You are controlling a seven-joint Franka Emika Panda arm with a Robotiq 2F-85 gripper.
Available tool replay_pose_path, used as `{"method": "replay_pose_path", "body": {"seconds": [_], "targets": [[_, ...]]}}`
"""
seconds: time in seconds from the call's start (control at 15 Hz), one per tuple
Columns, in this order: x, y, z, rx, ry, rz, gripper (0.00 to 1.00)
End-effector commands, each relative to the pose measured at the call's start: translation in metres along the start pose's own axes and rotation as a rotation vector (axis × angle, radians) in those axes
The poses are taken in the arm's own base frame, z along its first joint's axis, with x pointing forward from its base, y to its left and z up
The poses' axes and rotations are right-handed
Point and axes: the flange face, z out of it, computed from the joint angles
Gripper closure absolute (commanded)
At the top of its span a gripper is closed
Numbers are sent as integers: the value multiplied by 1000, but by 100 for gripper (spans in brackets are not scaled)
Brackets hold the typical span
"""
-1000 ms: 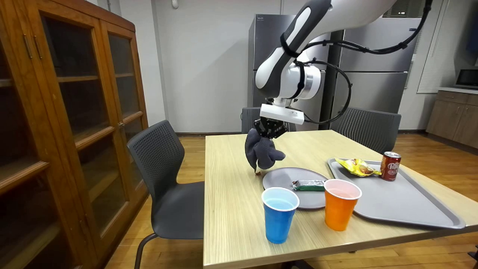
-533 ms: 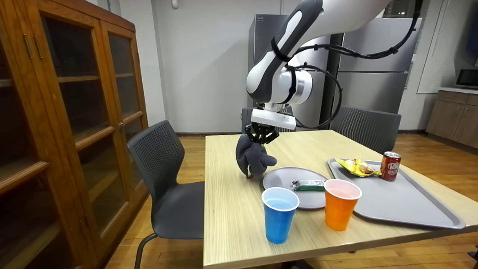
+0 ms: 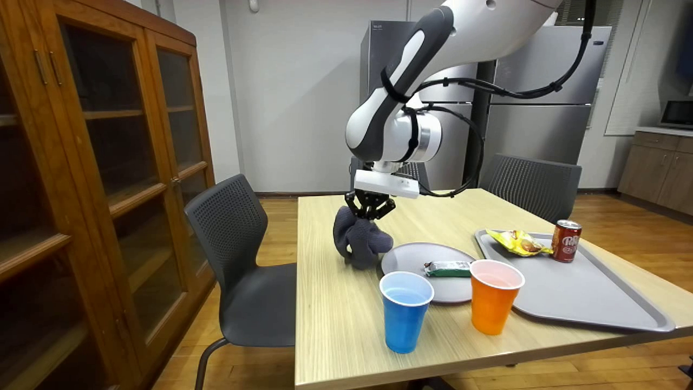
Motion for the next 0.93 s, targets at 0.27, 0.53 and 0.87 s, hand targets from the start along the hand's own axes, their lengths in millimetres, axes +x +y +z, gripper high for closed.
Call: {"method": "replay_pose_path", "body": {"seconds": [0.27, 0.53, 0.87], "targets": [[4, -9, 3, 3, -5, 19, 68], [3, -5, -7, 10, -16, 15, 45], [4, 2, -25, 13, -23, 19, 8]]}}
